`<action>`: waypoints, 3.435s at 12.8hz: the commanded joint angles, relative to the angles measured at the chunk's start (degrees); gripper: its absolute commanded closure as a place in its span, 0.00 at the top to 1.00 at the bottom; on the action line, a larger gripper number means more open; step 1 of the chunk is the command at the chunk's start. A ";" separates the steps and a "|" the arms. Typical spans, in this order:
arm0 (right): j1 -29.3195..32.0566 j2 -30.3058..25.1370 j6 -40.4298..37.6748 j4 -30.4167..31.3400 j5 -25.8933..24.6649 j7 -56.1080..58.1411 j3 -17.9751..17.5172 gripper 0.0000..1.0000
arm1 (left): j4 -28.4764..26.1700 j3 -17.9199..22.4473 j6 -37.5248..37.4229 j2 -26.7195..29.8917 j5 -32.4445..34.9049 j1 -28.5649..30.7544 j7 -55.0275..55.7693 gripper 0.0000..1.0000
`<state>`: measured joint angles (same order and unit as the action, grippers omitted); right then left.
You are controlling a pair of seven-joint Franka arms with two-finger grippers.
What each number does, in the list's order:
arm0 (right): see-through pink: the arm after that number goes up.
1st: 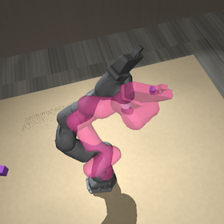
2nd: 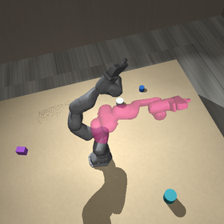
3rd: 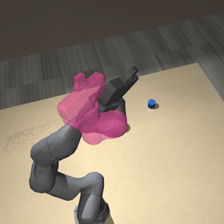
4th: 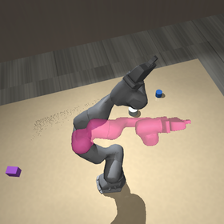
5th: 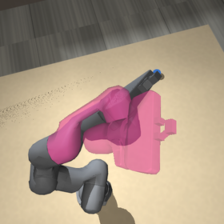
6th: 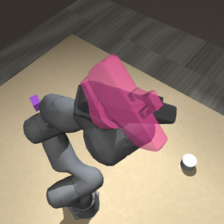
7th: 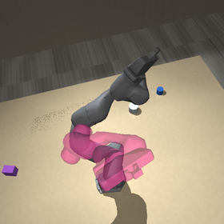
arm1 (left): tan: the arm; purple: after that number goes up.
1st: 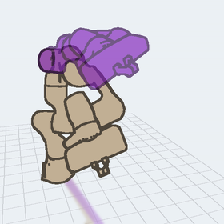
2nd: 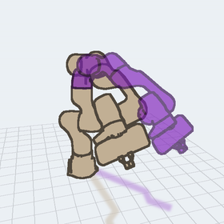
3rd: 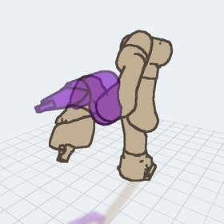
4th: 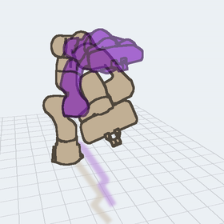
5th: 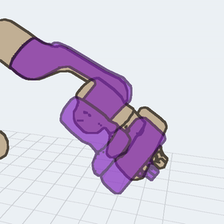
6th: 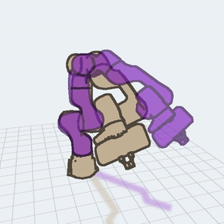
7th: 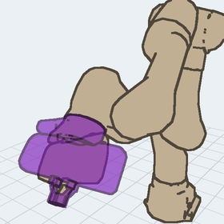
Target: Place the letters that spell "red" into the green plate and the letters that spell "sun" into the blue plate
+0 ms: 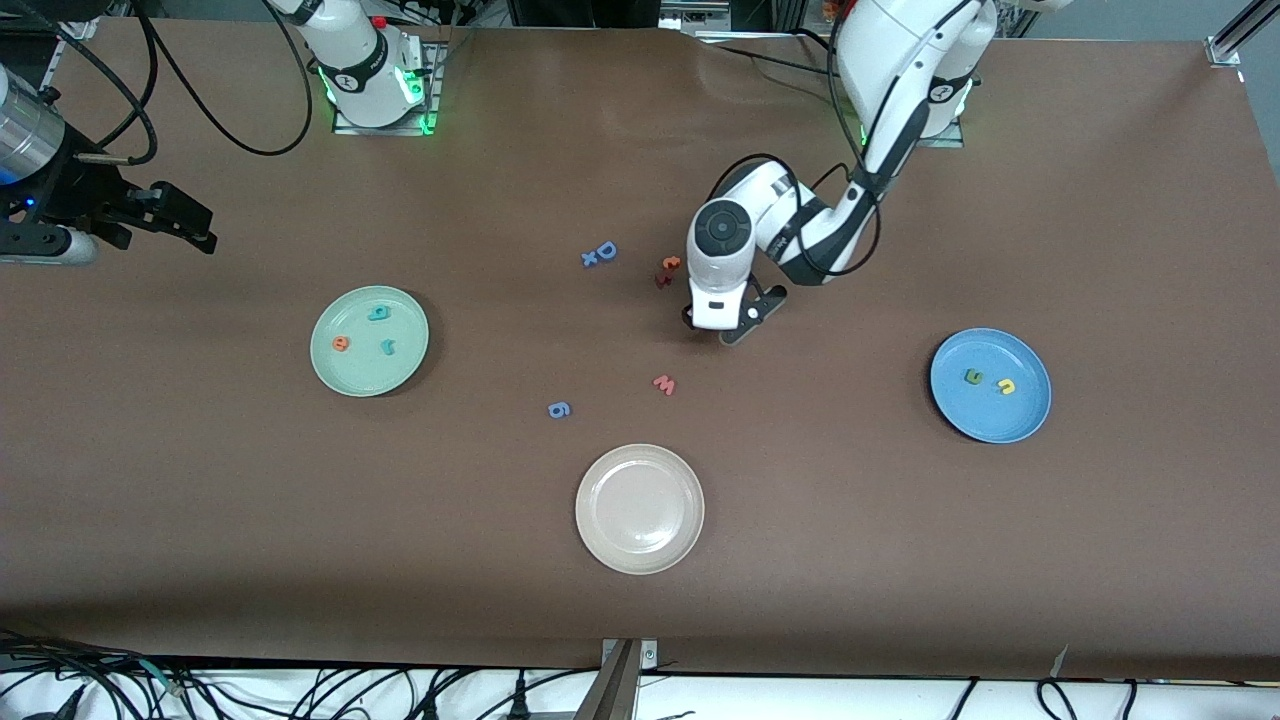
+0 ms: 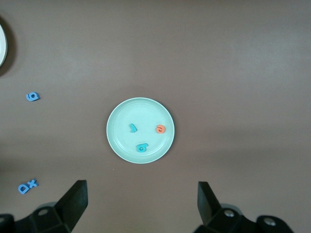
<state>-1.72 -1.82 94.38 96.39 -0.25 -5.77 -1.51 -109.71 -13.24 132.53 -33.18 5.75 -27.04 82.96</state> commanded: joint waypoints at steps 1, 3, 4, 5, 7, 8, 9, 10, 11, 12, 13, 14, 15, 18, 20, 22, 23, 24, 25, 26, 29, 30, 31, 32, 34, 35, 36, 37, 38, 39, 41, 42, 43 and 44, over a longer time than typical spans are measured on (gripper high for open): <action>-0.65 -0.90 0.72 1.17 -0.54 0.33 0.45 1.00 | -1.03 -0.30 -7.53 6.71 0.85 5.06 -10.14 0.05; -0.56 -0.90 0.98 1.17 -0.45 0.41 0.45 1.00 | -1.20 -0.30 -12.28 10.13 0.85 10.14 -20.50 0.06; -0.56 -0.81 0.99 1.17 -0.54 0.41 0.45 1.00 | -1.81 -0.30 -14.13 11.72 0.85 13.21 -27.08 0.07; -0.56 -0.81 0.90 1.17 -0.54 0.33 0.45 1.00 | -2.43 -0.30 -15.01 12.86 0.85 16.38 -34.11 0.08; -0.39 0.76 0.37 -0.50 -0.27 0.67 0.54 1.00 | -3.05 0.05 -15.02 13.23 1.54 22.79 -48.43 0.08; -0.47 0.77 0.37 -0.50 -0.36 0.76 0.54 1.00 | -2.96 0.05 -14.68 13.05 1.55 26.39 -55.90 0.08; -0.47 0.86 0.37 -0.59 -0.36 0.76 0.54 1.00 | -2.88 0.49 -14.32 12.70 1.55 29.13 -62.24 0.08; -0.39 0.94 0.37 -0.59 -0.36 0.85 0.54 1.00 | -2.96 1.45 -12.84 11.92 1.55 30.81 -67.35 0.08; -0.47 1.03 0.37 -0.59 -0.27 0.94 0.80 1.00 | -3.05 1.89 -11.61 10.86 1.55 32.65 -71.84 0.08; -0.30 1.12 0.37 -0.59 -0.27 1.37 0.80 1.00 | -2.96 1.99 -10.73 9.46 1.55 34.06 -75.62 0.07; -0.21 1.12 0.37 -0.59 -0.36 1.64 0.80 1.00 | -3.05 2.07 -10.11 8.58 1.55 34.95 -77.75 0.07; -0.30 1.12 0.37 -0.59 -0.27 1.64 0.80 1.00 | -2.96 2.07 -9.93 7.61 1.72 35.56 -78.81 0.07; -0.30 1.21 0.37 -0.59 -0.27 1.64 0.80 1.00 | -2.79 2.16 -9.23 6.65 2.68 35.66 -79.09 0.08; -0.21 1.21 0.46 -0.59 -0.36 1.64 0.80 1.00 | -2.35 3.30 -6.85 4.62 3.31 35.66 -79.00 0.54; -0.12 1.29 0.46 -0.59 -0.36 1.73 0.80 1.00 | -2.26 3.31 -6.85 4.53 3.31 35.75 -79.00 0.75; -0.12 1.30 0.46 -0.59 -0.36 1.73 0.80 1.00 | -2.17 3.31 -6.85 4.70 3.31 35.75 -79.09 0.80; -0.12 1.21 0.46 -0.59 -0.36 1.73 0.80 1.00 | -2.00 3.31 -7.11 4.96 3.31 35.75 -79.00 0.80; -0.12 1.21 0.46 -0.59 -0.36 1.73 0.80 1.00 | -0.69 3.22 -8.07 5.23 3.22 35.75 -78.83 0.80; -0.12 1.29 0.46 -0.59 -0.36 1.73 0.80 1.00 | 0.11 3.13 -11.13 6.71 2.87 35.66 -78.83 0.80; -0.12 1.30 0.46 -0.59 -0.36 1.73 0.80 1.00 | 1.59 2.78 -14.11 8.20 2.43 35.31 -78.74 0.80; -0.12 1.21 0.37 -0.59 -0.36 1.73 0.71 1.00 | 6.60 0.33 -23.96 13.30 -0.63 34.87 -78.56 0.96; -0.12 1.29 0.46 -0.59 -0.45 1.64 0.71 1.00 | 7.84 -0.29 -26.25 15.40 -0.82 34.43 -78.74 1.00; -0.12 1.21 0.46 -0.59 -0.36 1.73 0.71 1.00 | 9.07 -1.26 -27.75 17.51 -1.09 33.56 -78.39 1.00; -0.12 1.21 0.46 -0.59 -0.45 1.73 0.71 1.00 | 10.04 -1.79 -28.99 19.88 -1.09 33.11 -78.39 1.00; -0.12 1.21 0.37 -0.59 -0.36 1.73 0.71 1.00 | 11.45 -1.88 -30.05 24.19 -1.26 32.06 -78.39 1.00; -0.12 1.21 0.37 -0.59 -0.45 1.73 0.71 1.00 | 11.71 -1.79 -30.05 25.78 -1.26 31.79 -78.73 1.00; -0.12 1.29 0.37 -0.59 -0.45 1.64 0.63 1.00 | 11.72 -1.79 -29.97 27.36 -1.61 31.88 -78.82 1.00; -0.12 1.21 0.37 -0.59 -0.45 1.73 0.63 1.00 | 11.72 -1.79 -29.79 28.51 -1.62 31.88 -78.74 1.00; -0.21 1.21 0.37 -0.59 -0.45 1.73 0.63 1.00 | 11.72 -1.79 -29.44 29.30 -1.70 31.88 -78.56 1.00; -0.21 1.29 0.37 -0.59 -0.45 1.73 0.63 1.00 | 11.72 -1.71 -29.44 30.09 -1.70 32.31 -78.47 1.00; 0.22 1.21 0.37 -0.59 -0.36 1.73 0.37 1.00 | 11.63 -1.09 -28.83 31.59 -1.97 32.67 -78.56 1.00; 0.23 1.21 0.37 -0.59 -0.36 1.73 0.36 1.00 | 11.71 0.04 -28.91 31.94 -2.40 32.67 -78.74 1.00; 0.23 1.21 0.37 -0.59 -0.45 1.73 0.36 1.00 | 11.63 0.49 -28.91 32.56 -4.50 32.67 -78.91 1.00; 0.32 1.21 0.37 -0.59 -0.36 1.73 0.36 1.00 | 11.54 1.28 -28.91 32.65 -6.95 32.76 -79.26 1.00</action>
<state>-1.72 -0.87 94.89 96.51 -0.26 -4.74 -0.98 -97.57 -13.15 103.39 -2.03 2.76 5.32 5.01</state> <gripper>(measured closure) 0.000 0.000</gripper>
